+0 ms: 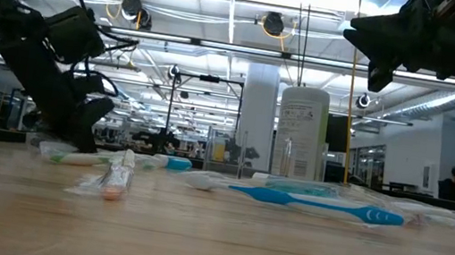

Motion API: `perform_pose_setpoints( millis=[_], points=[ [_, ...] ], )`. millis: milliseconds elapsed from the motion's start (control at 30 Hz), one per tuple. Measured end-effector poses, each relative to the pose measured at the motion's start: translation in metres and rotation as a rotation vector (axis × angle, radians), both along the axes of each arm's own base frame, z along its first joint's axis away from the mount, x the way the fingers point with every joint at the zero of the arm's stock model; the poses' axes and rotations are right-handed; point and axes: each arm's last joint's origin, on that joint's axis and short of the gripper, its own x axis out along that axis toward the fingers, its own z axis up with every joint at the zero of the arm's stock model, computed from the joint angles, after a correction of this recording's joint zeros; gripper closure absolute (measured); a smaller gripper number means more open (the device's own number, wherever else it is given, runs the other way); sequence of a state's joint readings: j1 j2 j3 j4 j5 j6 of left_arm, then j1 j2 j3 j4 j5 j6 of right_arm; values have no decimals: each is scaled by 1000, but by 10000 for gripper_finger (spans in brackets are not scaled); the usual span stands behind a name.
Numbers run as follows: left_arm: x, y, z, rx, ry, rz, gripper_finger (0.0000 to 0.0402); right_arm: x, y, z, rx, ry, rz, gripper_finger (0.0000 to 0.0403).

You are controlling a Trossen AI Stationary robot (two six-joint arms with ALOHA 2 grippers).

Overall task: Pick & Place toothbrushing station
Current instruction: Put the top violet toothbrush into the transparent organizer

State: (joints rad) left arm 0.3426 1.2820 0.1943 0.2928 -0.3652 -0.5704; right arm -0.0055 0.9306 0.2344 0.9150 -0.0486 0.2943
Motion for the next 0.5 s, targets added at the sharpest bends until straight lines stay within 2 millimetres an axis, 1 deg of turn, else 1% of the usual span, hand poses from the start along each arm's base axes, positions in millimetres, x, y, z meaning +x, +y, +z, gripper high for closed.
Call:
perform_pose_setpoints(
  millis=[100,267,400,500],
  points=[
    [3,1,10,19,-102,2,384,0,0,0,0,0,0,325],
    [11,-6,37,104,-300,-65,393,0,0,0,0,0,0,325],
    [16,-20,63,197,-483,-170,385,0,0,0,0,0,0,325],
    [19,-33,79,276,-589,-267,392,0,0,0,0,0,0,325]
  ],
)
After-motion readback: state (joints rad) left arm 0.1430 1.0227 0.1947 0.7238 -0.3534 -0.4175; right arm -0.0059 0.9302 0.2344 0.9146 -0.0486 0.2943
